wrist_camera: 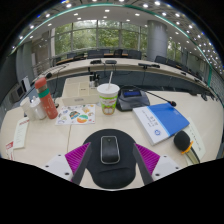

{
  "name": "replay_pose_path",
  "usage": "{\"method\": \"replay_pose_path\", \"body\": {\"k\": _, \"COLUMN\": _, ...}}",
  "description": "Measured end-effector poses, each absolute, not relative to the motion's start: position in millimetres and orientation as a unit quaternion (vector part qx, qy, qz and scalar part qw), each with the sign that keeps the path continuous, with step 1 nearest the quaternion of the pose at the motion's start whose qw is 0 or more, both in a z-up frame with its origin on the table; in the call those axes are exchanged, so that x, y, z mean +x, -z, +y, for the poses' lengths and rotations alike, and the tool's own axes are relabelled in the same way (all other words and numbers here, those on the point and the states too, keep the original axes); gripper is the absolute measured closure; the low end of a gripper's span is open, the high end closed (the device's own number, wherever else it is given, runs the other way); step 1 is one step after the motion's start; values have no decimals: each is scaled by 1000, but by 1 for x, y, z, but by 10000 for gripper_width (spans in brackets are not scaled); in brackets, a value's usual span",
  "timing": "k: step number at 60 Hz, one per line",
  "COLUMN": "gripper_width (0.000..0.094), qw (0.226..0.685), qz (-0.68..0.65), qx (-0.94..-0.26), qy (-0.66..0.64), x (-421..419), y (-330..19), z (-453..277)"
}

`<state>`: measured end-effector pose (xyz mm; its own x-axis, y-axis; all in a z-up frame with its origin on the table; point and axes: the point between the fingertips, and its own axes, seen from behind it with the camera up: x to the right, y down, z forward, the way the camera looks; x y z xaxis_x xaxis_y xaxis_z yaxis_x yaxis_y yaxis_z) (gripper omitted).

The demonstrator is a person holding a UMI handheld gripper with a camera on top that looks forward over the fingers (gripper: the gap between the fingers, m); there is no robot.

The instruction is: Arrange mouse

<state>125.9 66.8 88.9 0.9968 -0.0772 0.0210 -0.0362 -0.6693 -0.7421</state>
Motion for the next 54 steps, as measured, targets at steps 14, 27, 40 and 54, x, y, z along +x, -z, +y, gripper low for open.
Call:
{"method": "replay_pose_path", "body": {"k": 14, "gripper_width": 80, "qw": 428, "qz": 5, "qx": -902, "qy": 44, "x": 110, "y": -170, "z": -29}}
{"method": "replay_pose_path", "body": {"k": 27, "gripper_width": 81, "qw": 459, "qz": -18, "qx": -887, "qy": 40, "x": 88, "y": -221, "z": -134}}
{"method": "replay_pose_path", "body": {"k": 40, "gripper_width": 81, "qw": 476, "qz": -30, "qx": -878, "qy": 37, "x": 75, "y": -246, "z": -228}}
{"method": "replay_pose_path", "body": {"k": 54, "gripper_width": 82, "qw": 490, "qz": -22, "qx": -871, "qy": 28, "x": 72, "y": -261, "z": -273}}
